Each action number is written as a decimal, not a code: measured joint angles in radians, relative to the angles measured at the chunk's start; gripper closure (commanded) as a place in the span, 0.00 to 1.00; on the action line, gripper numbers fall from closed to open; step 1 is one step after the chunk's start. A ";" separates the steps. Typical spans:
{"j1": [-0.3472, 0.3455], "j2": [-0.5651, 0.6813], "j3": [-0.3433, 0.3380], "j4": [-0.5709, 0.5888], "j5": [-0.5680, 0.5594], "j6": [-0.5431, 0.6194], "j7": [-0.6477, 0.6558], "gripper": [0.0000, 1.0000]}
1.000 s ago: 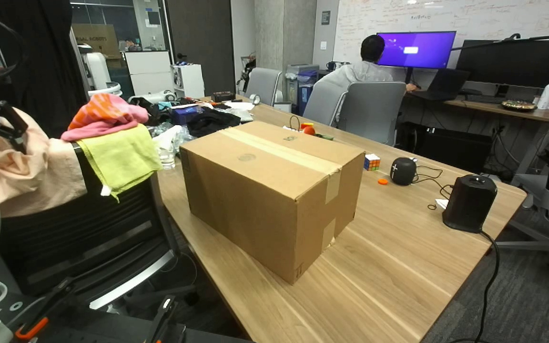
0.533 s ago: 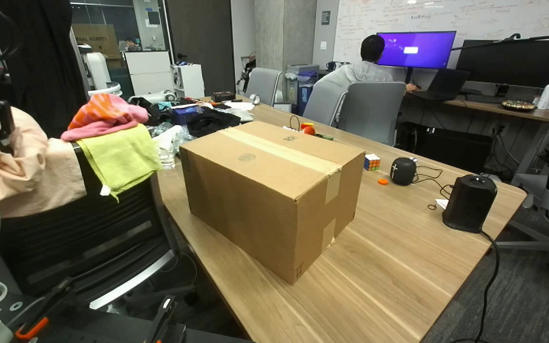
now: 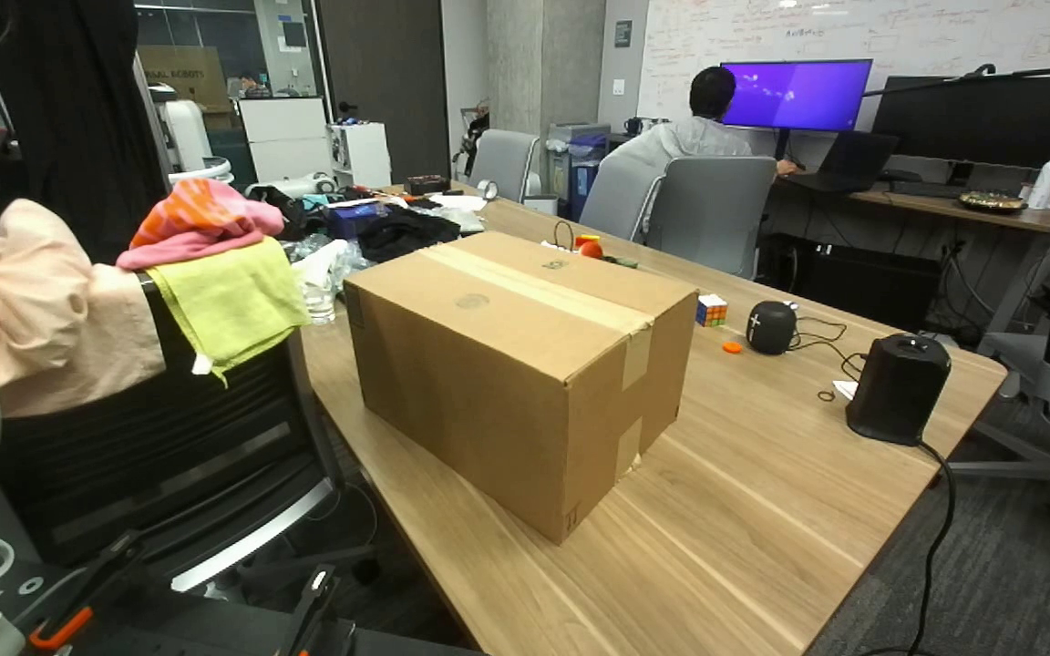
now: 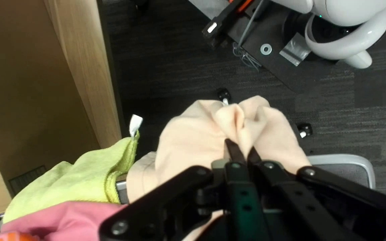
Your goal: Place the peach and pink shirts and the yellow cloth on top of the brown box
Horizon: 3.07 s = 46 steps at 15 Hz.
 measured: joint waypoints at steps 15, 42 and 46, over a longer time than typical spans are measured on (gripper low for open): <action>-0.064 0.063 0.000 0.387 -0.252 -0.307 -0.050 0.99; -0.310 0.564 -0.284 1.159 -0.429 -0.540 0.057 0.99; -0.389 0.573 -0.335 1.162 -0.343 -0.436 0.130 0.99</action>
